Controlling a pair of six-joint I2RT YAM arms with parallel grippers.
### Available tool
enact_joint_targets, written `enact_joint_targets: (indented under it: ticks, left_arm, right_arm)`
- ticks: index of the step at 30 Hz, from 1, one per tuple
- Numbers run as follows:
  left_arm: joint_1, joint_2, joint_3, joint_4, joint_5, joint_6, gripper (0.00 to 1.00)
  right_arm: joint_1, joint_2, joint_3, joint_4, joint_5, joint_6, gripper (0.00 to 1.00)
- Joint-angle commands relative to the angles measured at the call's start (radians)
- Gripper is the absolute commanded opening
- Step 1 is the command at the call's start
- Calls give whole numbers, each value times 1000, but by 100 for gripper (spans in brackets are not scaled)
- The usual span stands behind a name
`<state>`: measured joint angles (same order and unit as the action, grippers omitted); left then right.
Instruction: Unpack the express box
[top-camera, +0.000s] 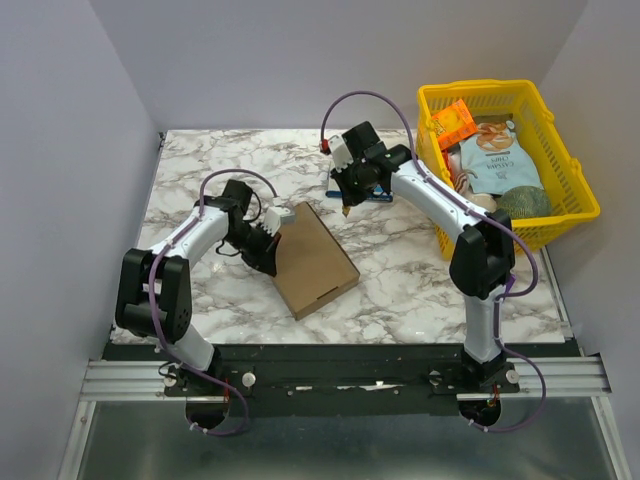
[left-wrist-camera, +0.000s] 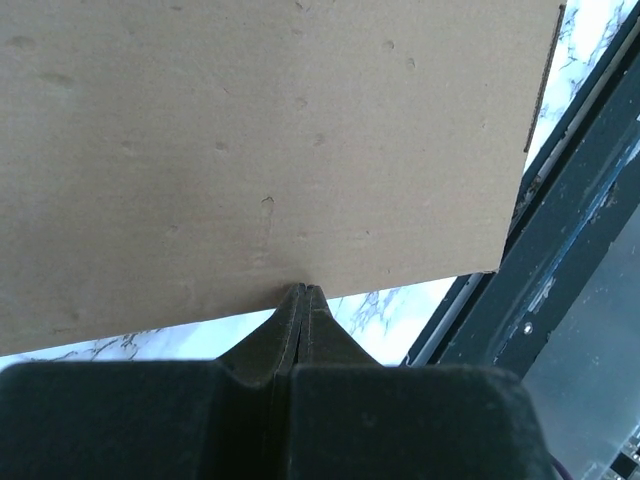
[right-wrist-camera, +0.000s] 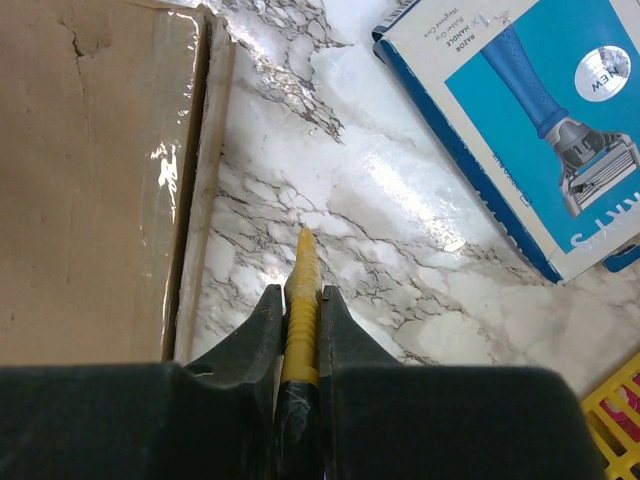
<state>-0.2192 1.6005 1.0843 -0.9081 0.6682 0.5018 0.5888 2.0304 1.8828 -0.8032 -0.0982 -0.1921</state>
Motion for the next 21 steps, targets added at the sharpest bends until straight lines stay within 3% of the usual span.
enact_joint_targets:
  ticks: [1,7,21]
  left_arm:
    - [9,-2,-81,-8,-120,50,0]
    - [41,-54,-158,-2,-173,118,0]
    - [40,-56,-143,72,-144,57,0]
  right_arm:
    - [-3,25,4,7,-14,-6,0]
    - [-1,57,19,-8,-125,-3,0]
    - [28,99,136,-64,-511,60,1]
